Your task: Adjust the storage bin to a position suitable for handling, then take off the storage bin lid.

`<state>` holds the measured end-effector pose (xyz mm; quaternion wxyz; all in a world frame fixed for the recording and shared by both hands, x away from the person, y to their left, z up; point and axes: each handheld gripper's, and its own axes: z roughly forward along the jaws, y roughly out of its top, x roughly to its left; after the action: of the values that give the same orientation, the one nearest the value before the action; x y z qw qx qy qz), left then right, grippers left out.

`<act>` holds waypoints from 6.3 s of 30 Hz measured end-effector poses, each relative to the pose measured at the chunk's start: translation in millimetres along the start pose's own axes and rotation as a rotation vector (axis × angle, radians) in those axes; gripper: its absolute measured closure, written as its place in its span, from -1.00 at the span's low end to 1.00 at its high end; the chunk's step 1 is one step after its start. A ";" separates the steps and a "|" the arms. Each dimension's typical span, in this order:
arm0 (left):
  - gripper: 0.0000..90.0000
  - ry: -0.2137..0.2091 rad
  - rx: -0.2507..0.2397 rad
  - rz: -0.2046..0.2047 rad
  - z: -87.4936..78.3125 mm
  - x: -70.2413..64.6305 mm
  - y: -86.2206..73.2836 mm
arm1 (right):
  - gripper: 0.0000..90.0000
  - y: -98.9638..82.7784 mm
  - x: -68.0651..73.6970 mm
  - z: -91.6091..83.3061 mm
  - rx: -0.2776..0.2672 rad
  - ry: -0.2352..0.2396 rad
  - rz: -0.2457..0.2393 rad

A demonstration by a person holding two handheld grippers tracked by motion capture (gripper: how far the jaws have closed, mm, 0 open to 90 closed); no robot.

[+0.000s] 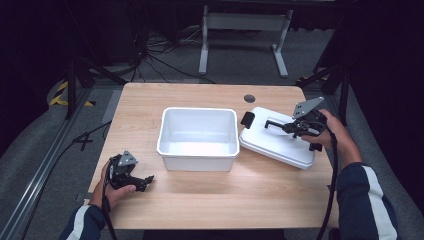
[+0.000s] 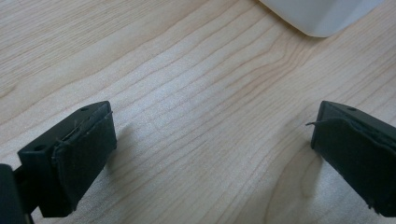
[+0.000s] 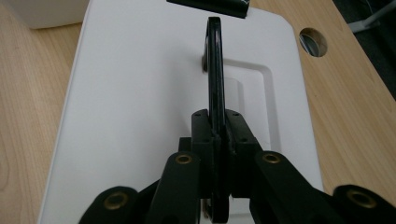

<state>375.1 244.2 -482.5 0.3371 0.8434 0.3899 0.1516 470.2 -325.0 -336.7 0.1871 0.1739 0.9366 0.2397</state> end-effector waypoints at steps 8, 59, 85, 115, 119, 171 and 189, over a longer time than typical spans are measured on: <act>-0.99 0.000 0.000 0.000 0.0 0.0 0.0 | 0.87 -3.3 -0.4 18.3 0.012 0.008 0.013; -0.99 -0.013 -0.002 0.020 0.6 2.1 0.6 | 0.51 -10.9 -1.8 16.4 -0.027 -0.037 0.134; -0.99 -0.021 0.000 0.023 0.9 2.3 0.8 | -0.05 -10.0 31.0 -17.9 -0.047 -0.102 0.179; -0.99 -0.020 0.001 0.021 0.7 2.2 0.9 | -0.33 -65.9 78.9 -42.9 -0.143 -0.171 0.192; -0.99 -0.020 0.000 0.024 0.7 2.3 0.9 | -0.38 -75.1 88.3 -43.3 -0.157 -0.199 0.182; -1.00 -0.015 0.000 0.011 0.9 1.1 0.9 | -0.66 -161.7 127.9 17.2 -0.189 -0.120 0.509; -1.00 -0.013 0.001 0.009 0.8 0.9 0.9 | -0.66 -161.7 127.9 17.2 -0.189 -0.120 0.510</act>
<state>376.5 244.2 -482.5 0.3386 0.8463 0.3838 0.1475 328.3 -398.6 -468.0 0.1912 0.3995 0.8234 0.3548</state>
